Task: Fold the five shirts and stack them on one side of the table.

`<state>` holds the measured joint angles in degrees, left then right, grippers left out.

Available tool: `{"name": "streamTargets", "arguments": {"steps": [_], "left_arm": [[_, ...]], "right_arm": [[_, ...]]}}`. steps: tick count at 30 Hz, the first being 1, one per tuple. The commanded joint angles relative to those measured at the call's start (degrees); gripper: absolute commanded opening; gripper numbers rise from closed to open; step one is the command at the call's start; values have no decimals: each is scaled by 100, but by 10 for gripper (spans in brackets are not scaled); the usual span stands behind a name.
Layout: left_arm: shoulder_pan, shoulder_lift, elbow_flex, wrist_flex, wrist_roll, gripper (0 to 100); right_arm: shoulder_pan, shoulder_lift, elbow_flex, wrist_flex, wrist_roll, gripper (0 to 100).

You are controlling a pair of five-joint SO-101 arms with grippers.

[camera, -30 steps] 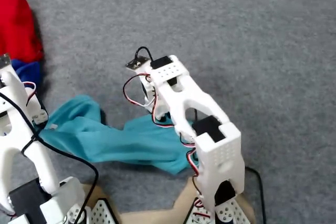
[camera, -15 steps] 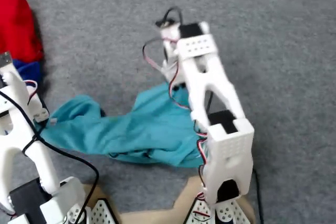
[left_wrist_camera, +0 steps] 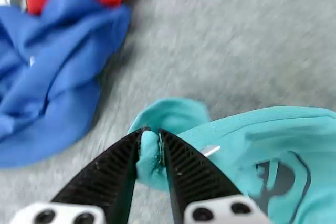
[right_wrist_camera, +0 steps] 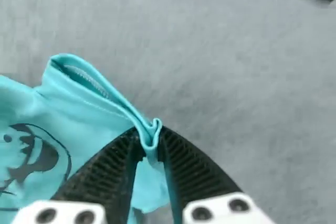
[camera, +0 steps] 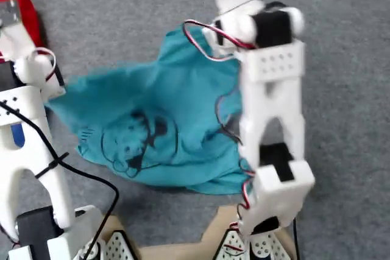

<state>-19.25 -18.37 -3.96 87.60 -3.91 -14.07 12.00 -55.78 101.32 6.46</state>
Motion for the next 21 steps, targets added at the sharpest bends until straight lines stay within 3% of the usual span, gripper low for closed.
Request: {"name": "streamTargets", "arguments": {"steps": [1, 9, 21], "left_arm": [[158, -101, -1011, 255, 79, 19], [712, -92, -2497, 1248, 70, 19], [879, -497, -3455, 1319, 941, 19]], "right_arm": [[374, -1015, -541, 70, 79, 5], [1411, -2809, -1007, 70, 1029, 5], [2448, -3732, -1007, -387, 1811, 5]]}}
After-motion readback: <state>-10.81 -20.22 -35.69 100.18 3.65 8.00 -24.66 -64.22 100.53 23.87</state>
